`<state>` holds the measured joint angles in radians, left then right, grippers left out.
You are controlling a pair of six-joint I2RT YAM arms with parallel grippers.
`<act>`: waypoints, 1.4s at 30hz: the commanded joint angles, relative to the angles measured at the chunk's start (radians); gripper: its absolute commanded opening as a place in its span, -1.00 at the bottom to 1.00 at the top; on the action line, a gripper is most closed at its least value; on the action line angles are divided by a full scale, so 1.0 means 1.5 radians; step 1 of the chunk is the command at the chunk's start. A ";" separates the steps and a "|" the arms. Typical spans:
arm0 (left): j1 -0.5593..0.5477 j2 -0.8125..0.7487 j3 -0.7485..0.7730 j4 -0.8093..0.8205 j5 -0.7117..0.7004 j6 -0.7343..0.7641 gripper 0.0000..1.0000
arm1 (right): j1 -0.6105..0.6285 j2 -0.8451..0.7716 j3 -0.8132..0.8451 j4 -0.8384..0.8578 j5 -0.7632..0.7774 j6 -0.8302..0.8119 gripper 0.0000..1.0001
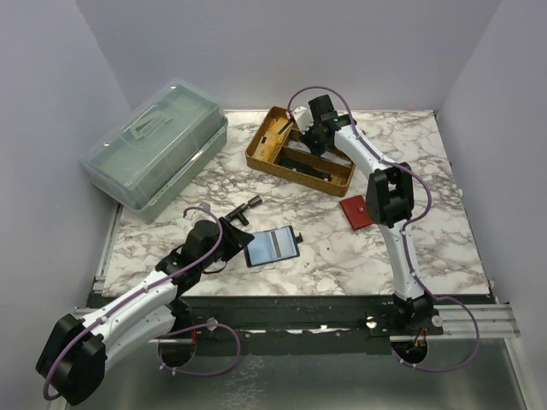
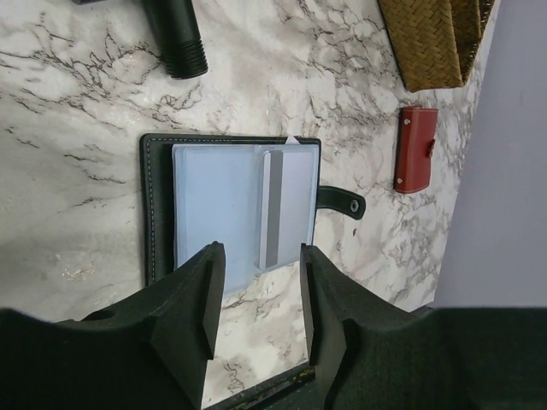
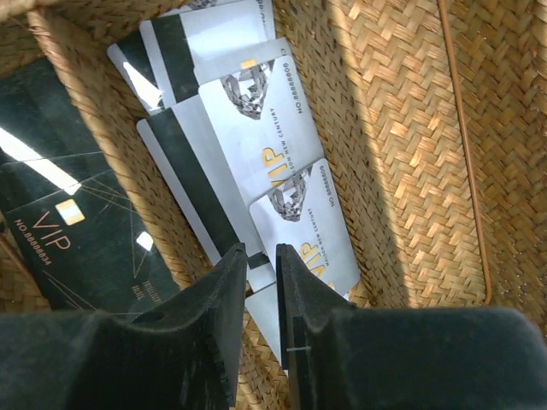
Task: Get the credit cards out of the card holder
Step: Place the credit card in the storage box, then open the card holder at the center of the board.
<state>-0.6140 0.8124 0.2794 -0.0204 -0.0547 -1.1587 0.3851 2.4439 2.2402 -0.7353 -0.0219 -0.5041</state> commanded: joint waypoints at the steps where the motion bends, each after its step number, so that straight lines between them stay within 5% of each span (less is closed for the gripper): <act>1: 0.005 -0.013 0.001 -0.035 -0.023 -0.014 -0.03 | 0.001 -0.044 0.020 -0.025 -0.064 0.038 -0.44; 11: 0.005 -0.058 -0.048 0.106 0.009 -0.048 0.23 | -0.003 -0.153 -0.041 -0.052 -0.182 0.076 -0.37; 18: 0.006 -0.057 -0.038 0.145 0.035 -0.037 0.42 | -0.071 -0.258 -0.124 -0.124 -0.471 0.070 -0.24; 24: 0.009 0.012 -0.056 0.275 0.103 -0.060 0.57 | -0.170 -0.407 -0.350 -0.132 -0.632 0.039 -0.07; 33: 0.009 0.153 0.029 0.297 0.160 -0.014 0.59 | -0.250 -0.647 -0.749 0.064 -0.495 0.089 0.08; 42: 0.008 0.274 0.108 0.296 0.188 0.016 0.59 | -0.246 -0.631 -0.816 0.178 -0.284 0.087 0.07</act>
<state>-0.6037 1.1549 0.3882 0.4034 0.1799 -1.1694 0.0128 1.4765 1.0309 -0.6060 -0.6411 -0.3882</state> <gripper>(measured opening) 0.792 0.538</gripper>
